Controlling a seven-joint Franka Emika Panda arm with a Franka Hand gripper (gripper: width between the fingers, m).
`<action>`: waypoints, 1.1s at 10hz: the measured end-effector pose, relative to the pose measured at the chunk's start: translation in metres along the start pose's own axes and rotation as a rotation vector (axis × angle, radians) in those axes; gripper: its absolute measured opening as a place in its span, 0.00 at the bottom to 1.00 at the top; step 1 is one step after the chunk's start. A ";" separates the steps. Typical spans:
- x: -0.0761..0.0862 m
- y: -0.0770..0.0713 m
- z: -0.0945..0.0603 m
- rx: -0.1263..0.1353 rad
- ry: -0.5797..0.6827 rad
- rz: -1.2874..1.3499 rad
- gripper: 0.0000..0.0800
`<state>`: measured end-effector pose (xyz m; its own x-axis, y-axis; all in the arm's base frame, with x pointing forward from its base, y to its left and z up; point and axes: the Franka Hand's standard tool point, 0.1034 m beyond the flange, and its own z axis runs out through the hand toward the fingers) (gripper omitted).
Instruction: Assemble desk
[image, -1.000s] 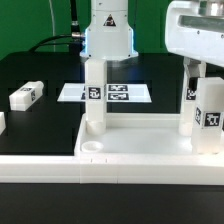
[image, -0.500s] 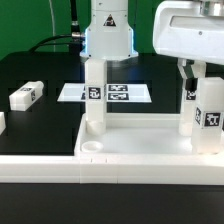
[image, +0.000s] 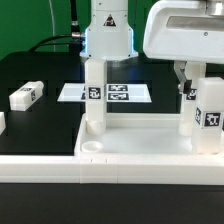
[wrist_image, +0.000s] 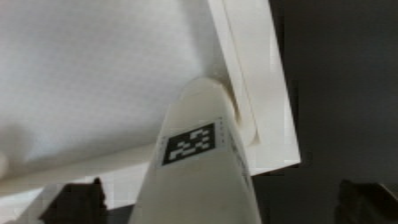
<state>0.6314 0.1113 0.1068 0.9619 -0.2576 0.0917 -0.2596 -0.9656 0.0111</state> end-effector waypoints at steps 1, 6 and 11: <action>0.000 0.000 0.000 -0.003 0.001 -0.047 0.81; 0.004 0.009 0.000 -0.010 0.000 -0.293 0.81; 0.003 0.010 0.001 -0.010 -0.001 -0.181 0.36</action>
Offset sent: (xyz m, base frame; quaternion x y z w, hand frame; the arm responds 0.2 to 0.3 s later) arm 0.0029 -0.0027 0.0028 0.0120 -0.0054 -0.1335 0.9910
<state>0.6322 0.1007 0.1059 0.9931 -0.0795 0.0862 -0.0829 -0.9959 0.0369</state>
